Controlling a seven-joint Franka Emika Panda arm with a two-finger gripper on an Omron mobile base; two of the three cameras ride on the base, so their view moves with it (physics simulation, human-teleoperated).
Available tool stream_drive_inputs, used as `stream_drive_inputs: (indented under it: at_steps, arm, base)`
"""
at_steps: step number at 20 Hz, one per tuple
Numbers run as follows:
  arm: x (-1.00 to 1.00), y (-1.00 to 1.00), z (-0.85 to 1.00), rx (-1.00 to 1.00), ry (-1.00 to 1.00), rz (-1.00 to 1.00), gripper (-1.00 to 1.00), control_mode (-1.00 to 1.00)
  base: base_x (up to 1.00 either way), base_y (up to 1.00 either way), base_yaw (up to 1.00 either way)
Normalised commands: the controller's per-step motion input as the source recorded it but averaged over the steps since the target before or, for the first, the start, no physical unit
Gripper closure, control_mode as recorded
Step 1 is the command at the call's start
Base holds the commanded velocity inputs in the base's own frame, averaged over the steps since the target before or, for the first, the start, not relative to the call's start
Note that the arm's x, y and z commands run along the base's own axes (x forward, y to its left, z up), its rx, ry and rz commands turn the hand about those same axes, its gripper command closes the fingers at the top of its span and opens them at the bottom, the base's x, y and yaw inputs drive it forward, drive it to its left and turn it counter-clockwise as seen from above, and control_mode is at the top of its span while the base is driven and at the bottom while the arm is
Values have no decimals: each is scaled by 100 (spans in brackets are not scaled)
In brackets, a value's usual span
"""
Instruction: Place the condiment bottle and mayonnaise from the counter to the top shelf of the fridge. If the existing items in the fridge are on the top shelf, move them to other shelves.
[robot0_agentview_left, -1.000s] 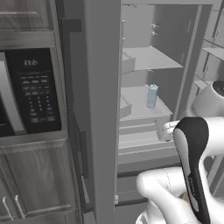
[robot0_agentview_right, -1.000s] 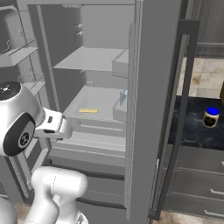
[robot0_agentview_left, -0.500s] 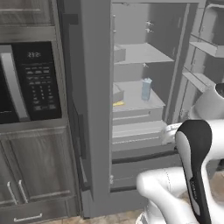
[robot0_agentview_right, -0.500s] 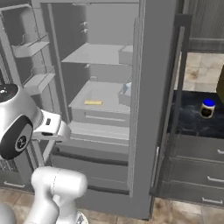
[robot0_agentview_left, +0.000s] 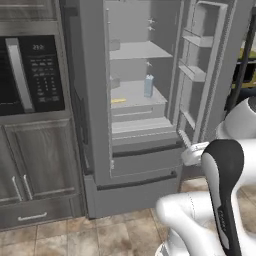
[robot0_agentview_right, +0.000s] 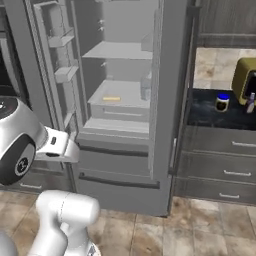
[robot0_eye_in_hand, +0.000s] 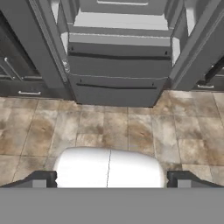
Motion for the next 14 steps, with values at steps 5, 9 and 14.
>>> stream_drive_inputs:
  at_steps: [5, 9, 14]
  arm:
    - [0, 0, 0, 0, 0, 0, -100, 100]
    - [0, 0, 0, 0, 0, 0, -100, 100]
    - [0, 0, 0, 0, 0, 0, -100, 100]
  base:
    - [-27, -87, -19]
    - [0, -100, -16]
    - [28, -100, -11]
